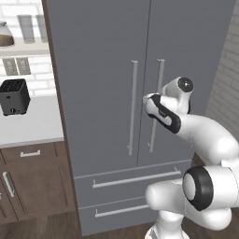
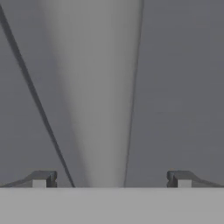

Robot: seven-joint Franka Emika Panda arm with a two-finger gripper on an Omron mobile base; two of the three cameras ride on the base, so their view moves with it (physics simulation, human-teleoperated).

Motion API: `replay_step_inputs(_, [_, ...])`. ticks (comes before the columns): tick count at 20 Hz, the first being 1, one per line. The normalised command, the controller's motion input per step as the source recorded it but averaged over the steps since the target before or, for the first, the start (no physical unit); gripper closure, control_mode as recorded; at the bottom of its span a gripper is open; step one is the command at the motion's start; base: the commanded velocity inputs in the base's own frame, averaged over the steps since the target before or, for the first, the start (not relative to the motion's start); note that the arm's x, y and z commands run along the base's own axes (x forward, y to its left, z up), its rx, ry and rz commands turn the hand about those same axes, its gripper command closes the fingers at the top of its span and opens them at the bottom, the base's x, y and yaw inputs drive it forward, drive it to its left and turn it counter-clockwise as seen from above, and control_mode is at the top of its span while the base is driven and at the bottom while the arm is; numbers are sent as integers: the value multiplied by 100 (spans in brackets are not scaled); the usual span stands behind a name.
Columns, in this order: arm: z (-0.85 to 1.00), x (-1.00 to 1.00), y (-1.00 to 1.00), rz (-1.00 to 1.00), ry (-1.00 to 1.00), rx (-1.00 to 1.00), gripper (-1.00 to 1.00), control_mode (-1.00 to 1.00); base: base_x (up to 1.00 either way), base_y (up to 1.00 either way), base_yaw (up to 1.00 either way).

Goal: Take the strawberry from the fridge and place it on top of the pancake, located on the dining counter.

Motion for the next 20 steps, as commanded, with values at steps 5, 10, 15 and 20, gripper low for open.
replay_step_inputs(5, [0, 24, 0, 2, -3, 0, -100, -100, 0, 0, 0])
replay_step_inputs(10, [0, 19, 0, 1, -2, 0, 100, -100, 0, 0, 0])
replay_step_inputs(15, [0, -28, -12, -1, 7, 0, 100, -100, 0, 0, 0])
replay_step_inputs(20, [-6, -93, -56, -4, 7, 5, 100, -100, 0, 0, 0])
